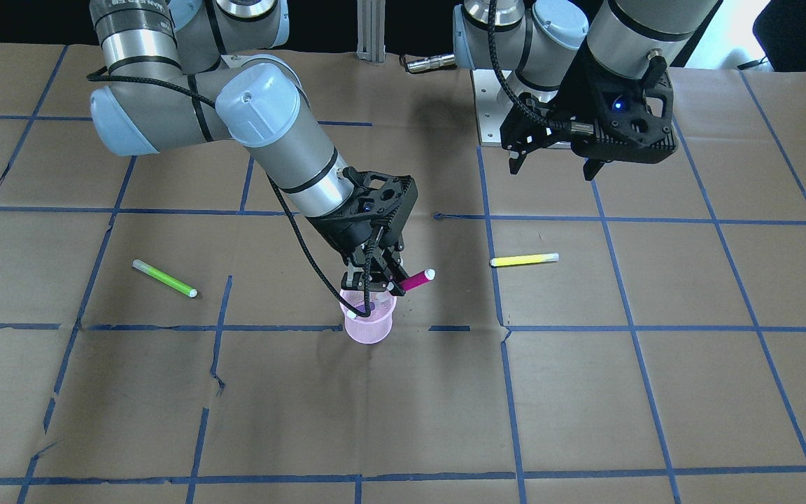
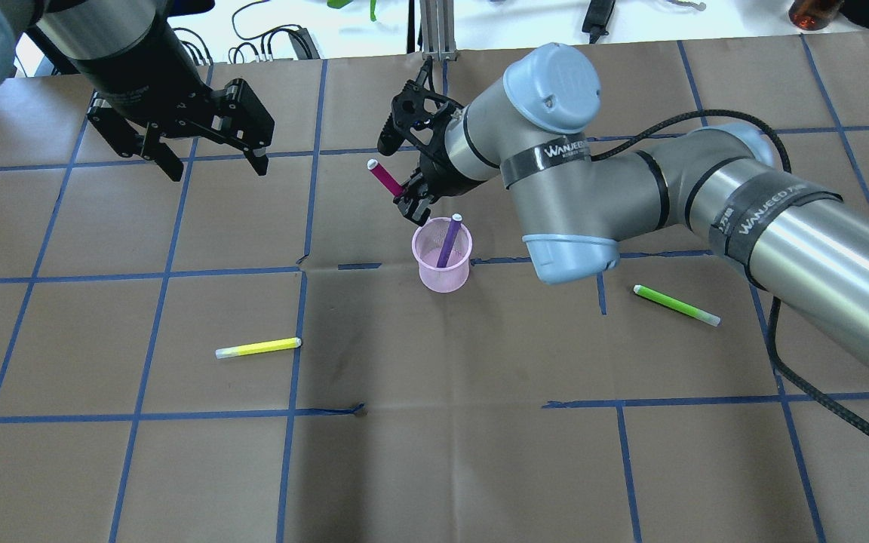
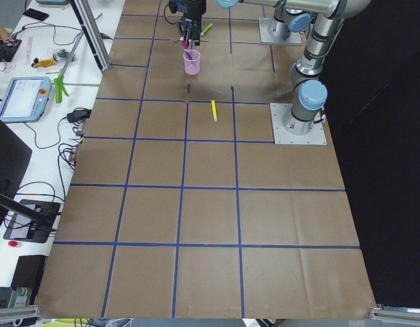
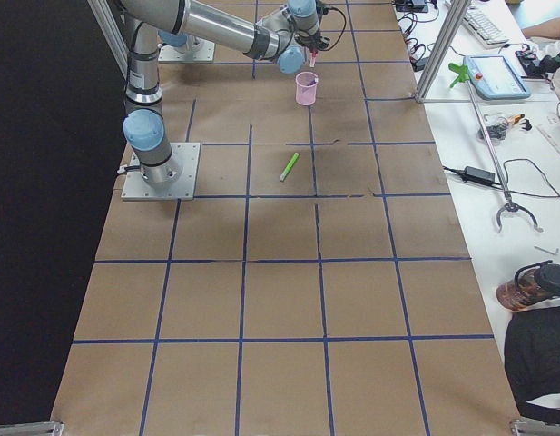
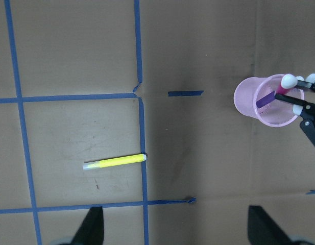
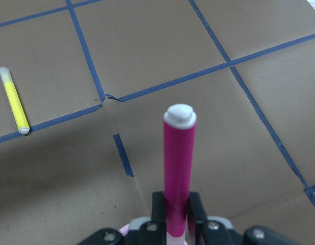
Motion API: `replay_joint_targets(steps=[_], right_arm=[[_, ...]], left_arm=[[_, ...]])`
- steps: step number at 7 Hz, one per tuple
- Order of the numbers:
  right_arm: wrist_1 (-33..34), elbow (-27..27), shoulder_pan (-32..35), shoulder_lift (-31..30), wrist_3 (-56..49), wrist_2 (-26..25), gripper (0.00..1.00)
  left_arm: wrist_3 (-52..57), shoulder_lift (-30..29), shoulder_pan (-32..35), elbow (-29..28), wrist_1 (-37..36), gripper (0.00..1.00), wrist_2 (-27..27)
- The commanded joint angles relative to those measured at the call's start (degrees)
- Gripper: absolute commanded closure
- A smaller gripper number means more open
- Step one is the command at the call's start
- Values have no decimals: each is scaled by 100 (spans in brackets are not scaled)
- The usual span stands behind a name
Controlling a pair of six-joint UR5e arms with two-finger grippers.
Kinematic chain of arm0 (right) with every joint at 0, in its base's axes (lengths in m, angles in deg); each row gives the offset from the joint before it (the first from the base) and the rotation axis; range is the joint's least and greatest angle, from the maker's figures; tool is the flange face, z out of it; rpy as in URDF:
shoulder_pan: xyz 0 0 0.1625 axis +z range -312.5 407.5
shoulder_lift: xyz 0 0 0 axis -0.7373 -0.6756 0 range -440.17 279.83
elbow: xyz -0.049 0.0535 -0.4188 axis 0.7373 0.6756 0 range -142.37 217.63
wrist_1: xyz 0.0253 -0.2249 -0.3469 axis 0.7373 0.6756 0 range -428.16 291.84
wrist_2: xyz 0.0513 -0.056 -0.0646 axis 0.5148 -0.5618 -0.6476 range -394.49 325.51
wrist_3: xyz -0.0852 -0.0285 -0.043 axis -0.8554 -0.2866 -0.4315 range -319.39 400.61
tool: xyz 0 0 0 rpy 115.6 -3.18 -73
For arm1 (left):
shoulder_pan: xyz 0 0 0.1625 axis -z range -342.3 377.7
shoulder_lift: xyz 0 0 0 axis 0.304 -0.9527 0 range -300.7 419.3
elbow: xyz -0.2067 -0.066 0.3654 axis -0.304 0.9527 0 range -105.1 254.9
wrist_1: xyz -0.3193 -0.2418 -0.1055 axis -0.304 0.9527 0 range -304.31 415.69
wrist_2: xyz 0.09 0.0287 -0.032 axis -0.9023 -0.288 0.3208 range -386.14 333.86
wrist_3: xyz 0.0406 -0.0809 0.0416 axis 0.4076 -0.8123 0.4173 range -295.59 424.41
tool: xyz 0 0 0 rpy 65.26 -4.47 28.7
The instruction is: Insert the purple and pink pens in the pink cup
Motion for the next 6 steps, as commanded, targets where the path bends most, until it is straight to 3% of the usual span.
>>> replay_joint_targets(steps=[1,6], right_arm=[[586,-442,-7,-24,140,93,100],[621,-792,-156,-77,131,31,100]], left_arm=[[1,1,-3,0,0,2,0],[1,1,6,9,8,2,0]])
